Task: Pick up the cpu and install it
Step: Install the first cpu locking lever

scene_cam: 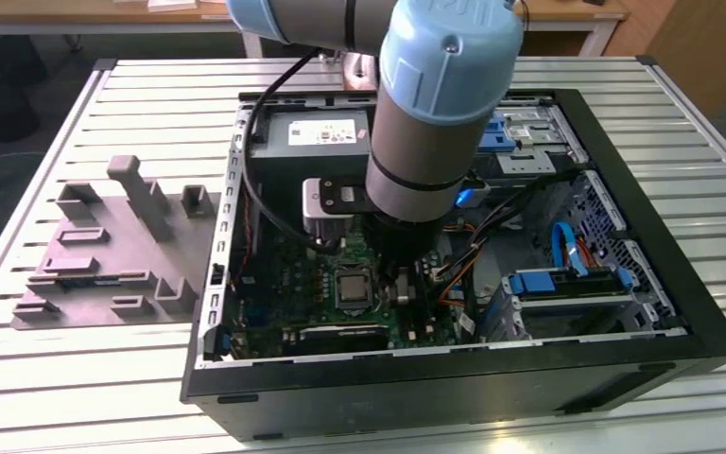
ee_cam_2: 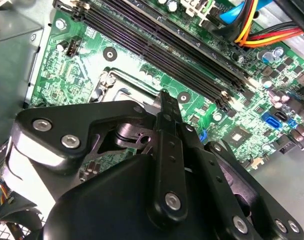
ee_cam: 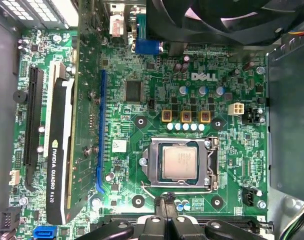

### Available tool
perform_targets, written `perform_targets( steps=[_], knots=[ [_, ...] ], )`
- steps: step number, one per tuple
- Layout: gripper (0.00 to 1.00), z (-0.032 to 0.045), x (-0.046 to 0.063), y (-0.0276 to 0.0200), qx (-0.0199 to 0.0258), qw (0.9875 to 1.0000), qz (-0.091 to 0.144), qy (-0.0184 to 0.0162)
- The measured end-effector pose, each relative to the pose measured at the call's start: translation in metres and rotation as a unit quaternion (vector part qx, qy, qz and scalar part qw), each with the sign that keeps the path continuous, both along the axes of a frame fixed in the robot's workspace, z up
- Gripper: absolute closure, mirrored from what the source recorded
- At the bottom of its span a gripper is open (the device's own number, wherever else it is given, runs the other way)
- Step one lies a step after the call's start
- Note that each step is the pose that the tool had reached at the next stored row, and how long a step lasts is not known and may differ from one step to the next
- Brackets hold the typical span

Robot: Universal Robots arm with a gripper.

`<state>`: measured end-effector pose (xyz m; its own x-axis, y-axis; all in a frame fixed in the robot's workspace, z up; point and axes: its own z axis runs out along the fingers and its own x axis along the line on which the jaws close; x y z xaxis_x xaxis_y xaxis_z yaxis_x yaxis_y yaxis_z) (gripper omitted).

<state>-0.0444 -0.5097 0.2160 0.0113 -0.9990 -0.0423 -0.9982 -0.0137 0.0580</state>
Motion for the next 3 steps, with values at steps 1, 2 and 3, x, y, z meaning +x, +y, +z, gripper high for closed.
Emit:
perform_targets(
  steps=[1, 2, 3],
  knots=[
    [0.89, 0.0, 0.0, 0.0, 0.0001, 1.0, 0.0, 0.0],
    [0.89, 0.0, 0.0, 0.0, 0.0001, 1.0, 0.0, 0.0],
    [0.89, 0.0, 0.0, 0.0, 0.0001, 1.0, 0.0, 0.0]
  ],
)
